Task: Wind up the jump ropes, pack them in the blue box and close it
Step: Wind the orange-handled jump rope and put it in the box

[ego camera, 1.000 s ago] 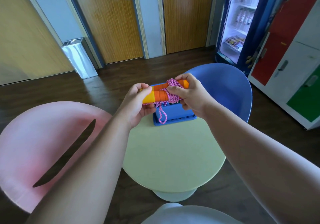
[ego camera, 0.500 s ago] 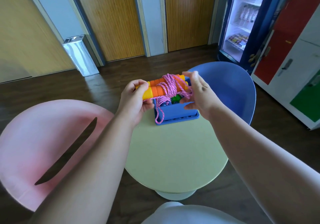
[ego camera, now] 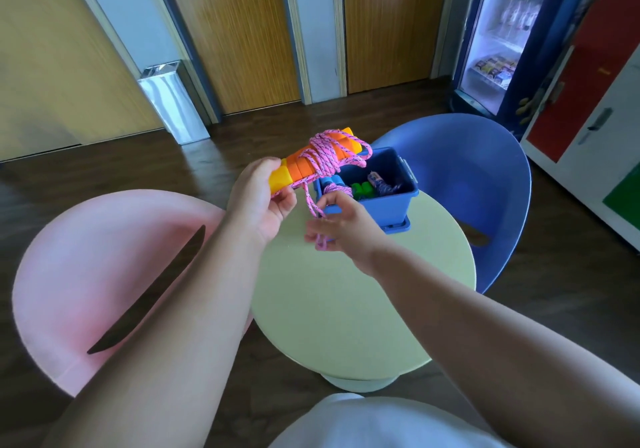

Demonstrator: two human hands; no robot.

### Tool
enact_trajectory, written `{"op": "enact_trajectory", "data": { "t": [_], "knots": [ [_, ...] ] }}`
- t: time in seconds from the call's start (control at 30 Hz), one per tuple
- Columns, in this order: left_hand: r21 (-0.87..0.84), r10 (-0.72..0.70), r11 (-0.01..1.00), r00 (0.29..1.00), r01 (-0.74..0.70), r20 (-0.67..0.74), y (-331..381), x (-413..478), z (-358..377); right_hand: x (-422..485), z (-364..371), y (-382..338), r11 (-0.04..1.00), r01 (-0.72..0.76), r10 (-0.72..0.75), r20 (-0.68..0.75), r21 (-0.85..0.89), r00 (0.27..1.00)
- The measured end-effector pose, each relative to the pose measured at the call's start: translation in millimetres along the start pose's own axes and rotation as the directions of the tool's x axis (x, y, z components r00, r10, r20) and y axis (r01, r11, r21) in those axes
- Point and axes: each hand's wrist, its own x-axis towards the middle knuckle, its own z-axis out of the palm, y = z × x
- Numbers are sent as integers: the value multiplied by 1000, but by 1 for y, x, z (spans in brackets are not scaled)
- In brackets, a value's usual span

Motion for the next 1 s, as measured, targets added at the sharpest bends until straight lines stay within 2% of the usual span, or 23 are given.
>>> {"op": "enact_trajectory", "data": {
  "t": [0.07,0.17,0.33,0.4,0.57,0.67,0.83,0.93,1.0],
  "knots": [
    [-30,-11,1000,999,10,-38,3,0,-4,-1,-3,-2,998,-17,16,14,63,1000],
    [-17,7,1000,998,-9,-70,8,0,-9,-3,-14,-1,989,42,-40,-16,140,999],
    [55,30,998,997,-27,-69,11,6,-20,-6,-36,-9,952,91,-73,-72,291,995],
    [103,54,993,998,-50,-42,10,8,-24,-6,-44,-15,954,87,-64,-89,288,994],
    [206,225,952,974,-224,19,-3,9,-31,-4,-70,-30,988,122,-81,-352,96,932],
    [234,322,916,945,-325,53,-15,4,-26,-8,-79,-34,987,157,-153,-440,-26,885],
    [323,456,822,882,-469,120,-26,0,-29,-19,-79,-30,928,211,-333,-429,-308,840],
    [410,484,770,866,-489,124,-34,-2,-29,-27,-77,-30,876,250,-420,-396,-413,817],
    [461,509,727,850,-509,137,-40,-2,-29,-32,-76,-31,847,254,-439,-346,-466,829]
  ]
}}
